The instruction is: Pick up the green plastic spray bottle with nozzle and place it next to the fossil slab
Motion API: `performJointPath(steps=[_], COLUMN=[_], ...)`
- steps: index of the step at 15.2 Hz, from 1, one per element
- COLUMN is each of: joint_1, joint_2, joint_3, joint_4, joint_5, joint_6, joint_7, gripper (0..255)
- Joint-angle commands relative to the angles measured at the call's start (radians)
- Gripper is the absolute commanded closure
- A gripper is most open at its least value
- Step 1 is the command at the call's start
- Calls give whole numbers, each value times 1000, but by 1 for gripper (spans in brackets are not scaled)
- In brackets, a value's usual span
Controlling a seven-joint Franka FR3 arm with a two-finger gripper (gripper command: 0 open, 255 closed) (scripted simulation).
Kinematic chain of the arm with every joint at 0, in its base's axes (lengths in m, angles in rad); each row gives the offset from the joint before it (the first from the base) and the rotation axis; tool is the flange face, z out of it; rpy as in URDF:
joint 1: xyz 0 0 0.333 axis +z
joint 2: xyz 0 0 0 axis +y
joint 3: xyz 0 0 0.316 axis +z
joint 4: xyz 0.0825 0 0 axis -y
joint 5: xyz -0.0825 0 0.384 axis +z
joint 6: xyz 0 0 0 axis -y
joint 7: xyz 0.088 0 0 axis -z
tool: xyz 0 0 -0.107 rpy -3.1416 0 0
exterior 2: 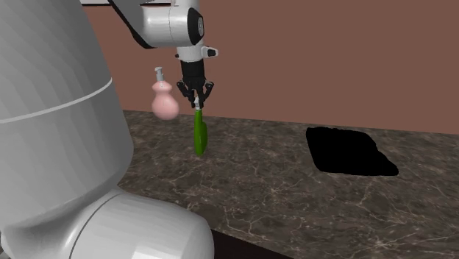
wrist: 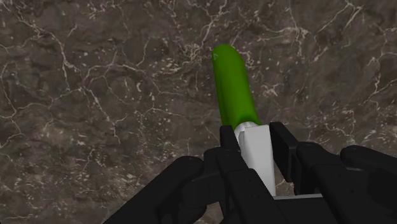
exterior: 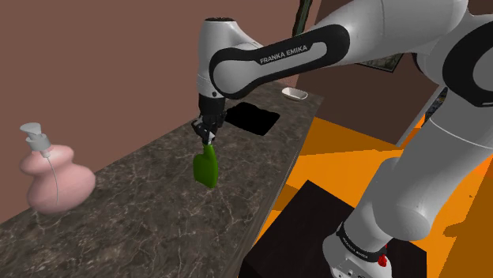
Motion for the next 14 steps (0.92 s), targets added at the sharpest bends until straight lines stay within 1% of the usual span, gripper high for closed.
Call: performJointPath(steps=[1,14], joint_1=[0,-2], joint_2=[-7,-40], joint_3=[-1,-3], joint_4=[22,161], joint_5=[2,11], joint_6=[-28,-200], joint_7=[-2,-12], gripper=[255,255])
